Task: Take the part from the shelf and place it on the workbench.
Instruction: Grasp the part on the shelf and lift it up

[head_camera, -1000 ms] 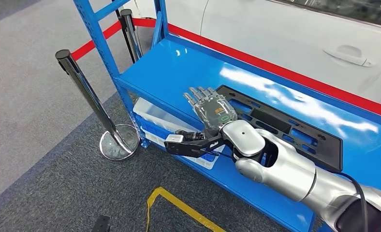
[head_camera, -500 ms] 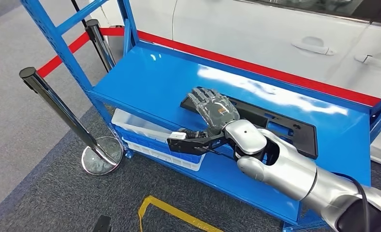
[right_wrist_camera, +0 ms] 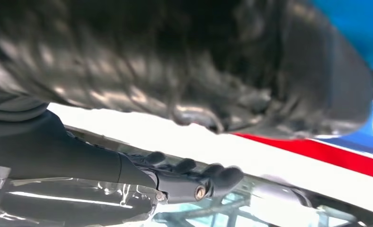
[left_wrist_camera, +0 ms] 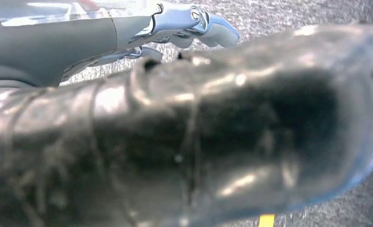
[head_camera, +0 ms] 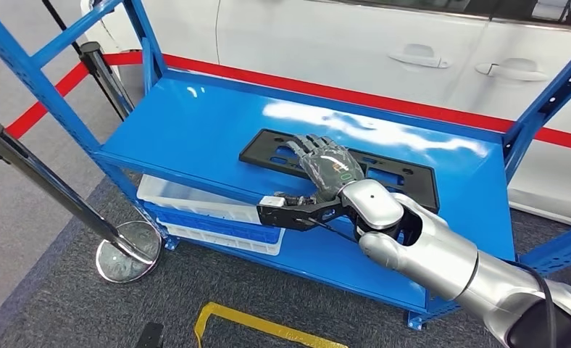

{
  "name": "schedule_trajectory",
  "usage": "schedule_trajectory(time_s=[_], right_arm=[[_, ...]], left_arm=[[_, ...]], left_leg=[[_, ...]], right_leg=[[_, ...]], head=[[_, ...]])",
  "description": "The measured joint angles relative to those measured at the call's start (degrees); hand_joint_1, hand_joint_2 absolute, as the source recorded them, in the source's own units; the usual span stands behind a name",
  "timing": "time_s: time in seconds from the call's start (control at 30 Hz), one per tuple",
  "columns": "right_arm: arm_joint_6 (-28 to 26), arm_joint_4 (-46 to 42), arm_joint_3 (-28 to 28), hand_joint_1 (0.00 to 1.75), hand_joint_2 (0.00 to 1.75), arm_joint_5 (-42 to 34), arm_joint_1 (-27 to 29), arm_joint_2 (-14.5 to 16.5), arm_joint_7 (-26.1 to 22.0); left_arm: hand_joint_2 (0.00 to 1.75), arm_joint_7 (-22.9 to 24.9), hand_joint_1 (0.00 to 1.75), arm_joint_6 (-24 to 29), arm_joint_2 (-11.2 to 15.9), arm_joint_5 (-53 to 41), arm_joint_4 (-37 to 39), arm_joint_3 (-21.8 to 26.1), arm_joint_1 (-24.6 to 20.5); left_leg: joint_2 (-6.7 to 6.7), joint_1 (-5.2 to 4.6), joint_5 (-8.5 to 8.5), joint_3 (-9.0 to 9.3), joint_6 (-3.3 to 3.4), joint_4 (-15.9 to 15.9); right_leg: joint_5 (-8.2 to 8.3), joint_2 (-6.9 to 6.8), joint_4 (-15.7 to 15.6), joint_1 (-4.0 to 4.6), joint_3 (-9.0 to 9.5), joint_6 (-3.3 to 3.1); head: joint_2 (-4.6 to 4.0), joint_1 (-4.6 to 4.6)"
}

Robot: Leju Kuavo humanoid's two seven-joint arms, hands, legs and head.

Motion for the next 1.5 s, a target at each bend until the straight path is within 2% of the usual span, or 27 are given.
schedule_trajectory(time_s=[0.03,0.1,0.17,0.23,0.27,0.3,0.37,0.43,0.5,0.53,0.6,0.63,0.7,0.77,0.8,0.83,0.9,0.97,1.1,1.17,1.23,1.27,1.3,1.33,1.4,1.47,1.5], right_arm=[[0.01,0.07,-0.05,0.00,0.00,-0.05,0.01,-0.04,0.01],[0.00,0.16,-0.14,0.00,0.00,-0.10,-0.03,-0.08,0.01],[0.01,0.18,-0.18,0.00,0.00,-0.11,-0.02,-0.07,0.00],[0.02,0.28,-0.19,0.00,0.00,-0.13,0.07,-0.05,0.00],[0.02,0.36,-0.19,0.00,0.00,-0.15,0.10,-0.06,0.00],[-0.02,0.42,-0.19,0.00,0.00,-0.28,0.12,-0.05,-0.04],[-0.19,0.52,-0.19,0.00,0.00,-1.51,0.13,-0.02,-0.58],[-0.59,0.71,-0.22,0.00,0.87,-5.36,0.15,0.02,-1.90],[-1.16,1.18,-0.25,0.00,1.75,-10.50,0.28,0.12,-3.24],[-1.45,1.50,-0.23,0.00,1.75,-12.27,0.32,0.18,-3.69],[-1.89,2.22,-0.17,0.00,1.75,-13.03,0.28,0.24,-4.17],[-2.04,2.59,-0.10,0.00,1.75,-12.59,0.19,0.25,-4.39],[-2.17,3.33,0.18,0.00,1.75,-11.25,0.17,0.31,-4.95],[-2.19,4.09,0.65,0.00,1.75,-9.68,0.42,0.43,-5.68],[-2.15,4.48,0.90,0.00,1.75,-8.75,0.53,0.52,-6.07],[-2.07,4.83,1.12,0.00,1.75,-7.77,0.59,0.62,-6.45],[-1.81,5.40,1.37,0.00,1.75,-5.73,0.58,0.83,-7.16],[-1.43,5.87,1.56,0.00,1.75,-3.78,0.58,1.25,-7.75],[-0.87,6.64,1.82,0.00,1.75,-1.48,0.71,1.93,-8.15],[-0.74,6.89,1.84,0.00,1.75,-0.90,0.67,2.34,-8.22],[-0.42,7.14,1.93,0.00,1.75,-0.12,0.75,2.64,-8.28],[-0.16,7.25,2.01,0.00,1.75,0.43,0.82,2.72,-8.32],[0.13,7.35,2.09,0.00,1.75,1.14,0.86,2.74,-8.35],[0.47,7.40,2.15,0.00,1.75,1.89,0.88,2.80,-8.38],[1.08,7.44,2.21,0.00,1.75,3.27,0.83,3.08,-8.39],[1.63,7.45,2.24,0.00,1.75,4.34,0.73,3.37,-8.39],[1.85,7.46,2.27,0.00,1.75,4.81,0.72,3.46,-8.39]], left_arm=[[0.00,0.00,0.00,0.00,0.00,0.01,0.00,0.00,-0.02],[0.00,-0.01,0.00,-0.01,-0.04,0.01,0.00,0.00,-0.08],[0.00,-0.02,0.00,-0.01,-0.08,0.00,0.00,-0.01,-0.13],[0.00,-0.01,0.00,0.00,-0.09,0.02,0.00,-0.02,-0.02],[0.00,0.00,0.00,0.00,-0.09,0.03,0.00,-0.02,0.10],[0.00,0.01,0.00,0.00,-0.08,0.04,0.00,-0.02,0.19],[0.00,0.01,0.00,-0.01,-0.05,0.05,0.00,-0.02,0.16],[0.00,-0.05,0.00,-0.04,-0.02,0.06,0.00,-0.03,-0.14],[0.00,-0.22,0.00,-0.19,0.01,0.07,0.00,-0.06,-0.44],[0.00,-0.30,0.00,-0.32,0.01,0.07,0.00,-0.07,-0.54],[0.00,-0.34,0.00,-0.56,-0.01,-0.01,0.00,-0.11,-0.54],[0.00,-0.35,0.00,-0.66,-0.02,-0.07,0.00,-0.14,-0.52],[0.00,-0.35,0.00,-0.75,0.01,-0.22,0.00,-0.22,-0.53],[0.00,-0.32,0.00,-0.78,0.02,-0.44,0.00,-0.36,-0.51],[0.00,-0.29,0.00,-0.79,0.00,-0.54,0.00,-0.46,-0.52],[0.00,-0.26,0.00,-0.81,-0.03,-0.64,0.00,-0.62,-0.53],[0.00,-0.21,0.00,-0.86,-0.09,-0.74,0.00,-0.98,-0.59],[0.00,-0.22,0.00,-0.94,-0.10,-0.80,0.00,-1.24,-0.67],[0.00,-0.26,0.00,-1.04,-0.10,-0.81,0.00,-1.39,-0.97],[0.00,-0.28,0.00,-1.11,-0.16,-0.81,0.00,-1.45,-1.14],[0.00,-0.33,0.00,-1.17,-0.23,-0.81,0.00,-1.56,-1.26],[0.00,-0.35,0.00,-1.17,-0.24,-0.81,0.00,-1.63,-1.28],[0.00,-0.39,0.00,-1.18,-0.24,-0.81,0.00,-1.72,-1.29],[0.00,-0.43,0.00,-1.19,-0.24,-0.82,0.00,-1.79,-1.33],[0.00,-0.52,0.00,-1.21,-0.24,-0.91,0.00,-1.89,-1.56],[0.00,-0.63,0.00,-1.27,-0.27,-1.08,0.00,-2.08,-1.95],[0.00,-0.70,0.00,-1.29,-0.31,-1.15,0.00,-2.21,-2.14]], left_leg=[[0.30,0.03,-0.12,0.02,-0.21,-0.05],[-0.99,0.26,-1.63,-0.54,-0.76,1.61],[-3.45,0.53,-5.08,-3.07,-1.27,7.45],[-4.38,0.61,-7.72,-6.37,-1.43,14.34],[-4.50,0.61,-7.55,-7.05,-1.35,15.60],[-4.58,0.60,-6.29,-6.71,-1.16,14.70],[-5.15,0.55,-2.20,-3.56,-0.50,7.68],[-5.99,0.35,-0.08,-0.81,0.07,1.50],[-6.34,0.09,-0.02,-0.15,0.32,-0.10],[-6.24,0.19,0.20,0.01,0.52,-0.49],[-5.86,0.47,0.88,0.39,1.03,-1.48],[-5.64,0.64,1.20,0.57,1.31,-1.98],[-5.33,0.61,1.40,0.62,1.61,-2.25],[-5.04,0.58,1.36,0.56,1.64,-2.19],[-4.94,0.59,1.31,0.55,1.60,-2.10],[-4.86,0.60,1.20,0.56,1.50,-1.95],[-4.77,0.49,0.78,0.48,1.06,-1.39],[-4.61,0.26,0.45,0.19,0.45,-0.85],[-4.35,0.29,-0.33,-0.31,-0.58,0.05],[-4.52,0.45,-3.00,-2.47,-1.15,4.69],[-4.58,0.60,-5.97,-6.30,-1.52,12.23],[-4.58,0.65,-6.42,-7.73,-1.58,14.74],[-4.58,0.65,-5.74,-8.23,-1.55,15.19],[-4.60,0.65,-4.03,-7.62,-1.42,13.34],[-4.84,0.61,0.12,-4.28,-0.90,5.73],[-5.23,0.37,1.74,-1.78,-0.40,0.25],[-5.37,0.23,1.55,-1.45,-0.24,-0.52]], right_leg=[[0.12,0.57,-0.06,-0.09,-0.03,-0.26],[0.40,1.57,-0.31,-0.42,-0.02,-0.77],[0.60,2.50,-0.42,-0.60,-0.10,-1.10],[0.71,3.71,-0.39,-0.54,-0.30,-1.25],[0.74,4.41,-0.37,-0.51,-0.34,-1.28],[0.75,4.98,-0.33,-0.48,-0.35,-1.29],[0.76,5.90,-0.28,-0.49,-0.23,-1.28],[0.90,6.54,-0.30,-0.46,-0.31,-0.96],[1.20,6.94,-0.53,-0.56,-0.54,-0.32],[1.31,7.04,-0.70,-0.54,-0.57,0.07],[0.47,5.81,0.15,-0.30,-0.99,0.62],[-0.86,4.81,2.11,-0.16,-1.84,0.80],[-4.48,3.00,8.86,-0.20,-4.81,0.97],[-6.03,2.53,13.83,-0.36,-6.96,1.16],[-5.28,2.43,13.54,-0.47,-6.67,1.22],[-3.70,2.31,11.16,-0.56,-5.31,1.21],[-0.72,1.74,3.73,-0.55,-1.23,1.00],[-0.05,1.37,-0.46,-0.33,0.94,0.66],[-0.01,1.82,-1.07,-0.44,0.96,-0.30],[0.09,1.93,-1.23,-0.64,1.06,-0.79],[0.05,2.08,-1.22,-0.56,1.06,-1.04],[0.01,2.19,-1.21,-0.52,1.09,-1.07],[-0.03,2.32,-1.20,-0.49,1.15,-1.10],[-0.07,2.46,-1.20,-0.49,1.24,-1.10],[-0.20,2.78,-1.20,-0.46,1.45,-0.95],[-0.25,3.01,-1.20,-0.38,1.38,-0.53],[-0.23,3.07,-1.26,-0.37,1.29,-0.26]], head=[[0.00,0.03],[0.00,-0.08],[0.00,-0.18],[0.00,-0.20],[0.01,-0.19],[0.01,-0.20],[0.01,-0.19],[0.01,-0.17],[0.01,-0.16],[0.01,-0.14],[0.01,0.00],[0.01,0.13],[0.00,0.32],[0.01,0.35],[0.01,0.36],[0.01,0.36],[0.00,0.37],[0.00,0.33],[0.00,0.27],[0.00,0.07],[0.00,-0.07],[0.00,-0.05],[0.00,-0.07],[0.00,-0.07],[0.00,-0.06],[0.00,-0.03],[0.00,-0.01]])
